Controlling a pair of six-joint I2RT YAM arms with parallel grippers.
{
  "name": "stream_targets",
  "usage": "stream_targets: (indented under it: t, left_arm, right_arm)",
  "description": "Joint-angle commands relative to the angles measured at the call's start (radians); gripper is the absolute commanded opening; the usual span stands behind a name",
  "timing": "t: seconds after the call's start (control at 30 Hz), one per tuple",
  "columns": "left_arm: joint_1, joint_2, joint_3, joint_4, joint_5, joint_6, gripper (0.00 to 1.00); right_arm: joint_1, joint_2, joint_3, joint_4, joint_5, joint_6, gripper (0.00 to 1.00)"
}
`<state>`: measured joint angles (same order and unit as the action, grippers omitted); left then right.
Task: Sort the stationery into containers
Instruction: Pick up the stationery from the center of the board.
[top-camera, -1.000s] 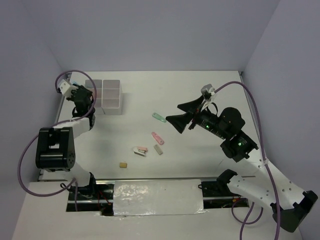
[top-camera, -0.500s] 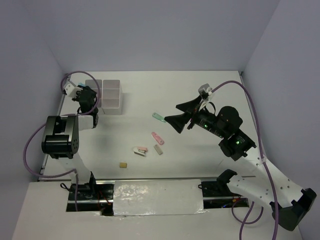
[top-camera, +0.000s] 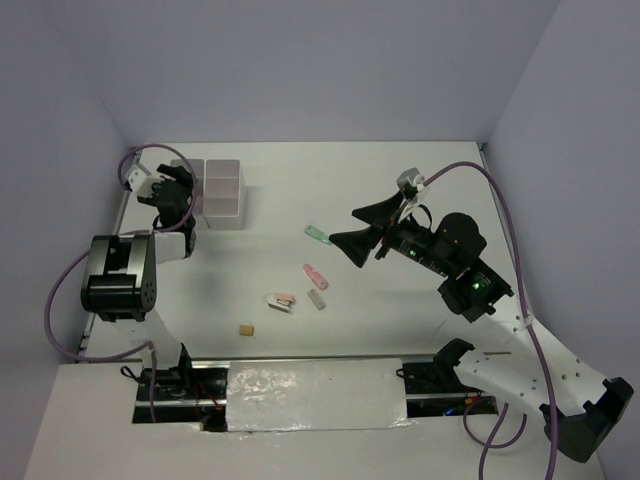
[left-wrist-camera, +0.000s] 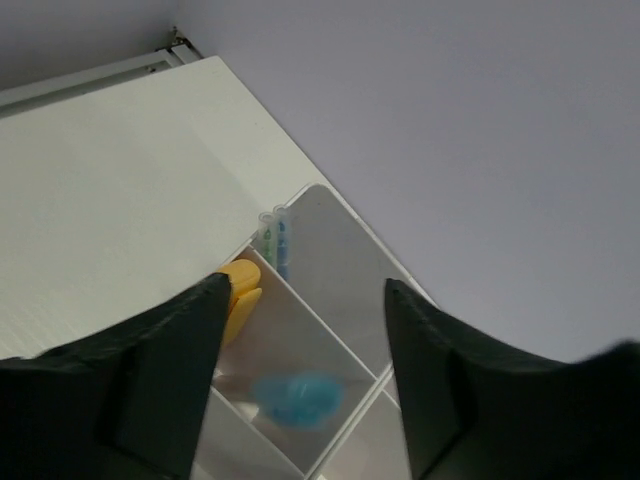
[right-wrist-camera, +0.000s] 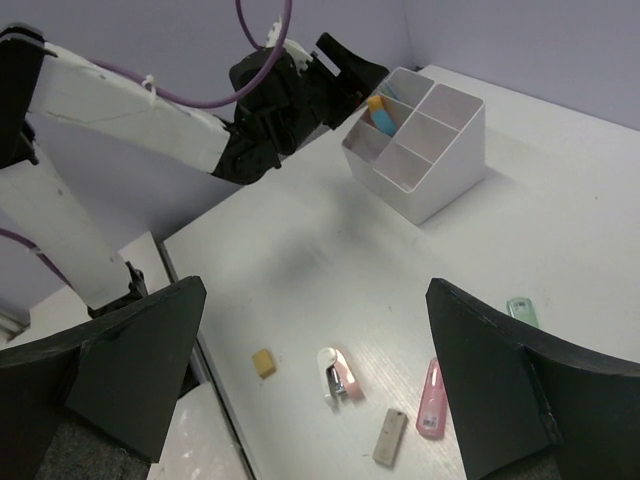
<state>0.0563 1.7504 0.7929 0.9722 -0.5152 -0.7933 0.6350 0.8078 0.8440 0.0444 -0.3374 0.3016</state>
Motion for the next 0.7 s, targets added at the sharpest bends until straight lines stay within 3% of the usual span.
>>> stream_targets:
  t: [0.0,0.1,0.2,0.33,0.47,0.6,0.67]
  left_arm:
    - [0.004,-0.083,0.015,0.021,0.001,-0.009,0.79]
    - [0.007,-0.13,0.009,-0.012,0.004,0.005,0.81]
    - [0.004,-0.233,0.011,-0.096,0.026,-0.006,0.9]
    - [-0.033,-0.42,0.123,-0.554,0.026,-0.027,0.97]
    - [-0.099,-0.584,0.152,-0.805,0.037,-0.024,0.99]
    - [-0.137,-0.696,0.173,-1.128,0.148,-0.058,0.99]
    - [-0.151,-0.756,0.149,-1.173,0.232,-0.072,0.99]
  right_arm:
    - [0.0,-0.007,0.003,0.04,-0.018,-0.013,1.0]
    - [0.0,0.004,-0.003,0.049,-0.011,-0.012,1.0]
    - [0.002,0.06,0.013,0.026,0.014,-0.01,1.0]
    - [-0.001,0.151,0.047,-0.009,0.088,0.024,1.0]
    - [0.0,0.237,0.085,-0.037,0.1,0.037,1.0]
    - [-0.001,0.295,0.081,-0.061,0.098,0.041,1.0]
    - [0.0,0.329,0.079,-0.078,0.139,0.042,1.0]
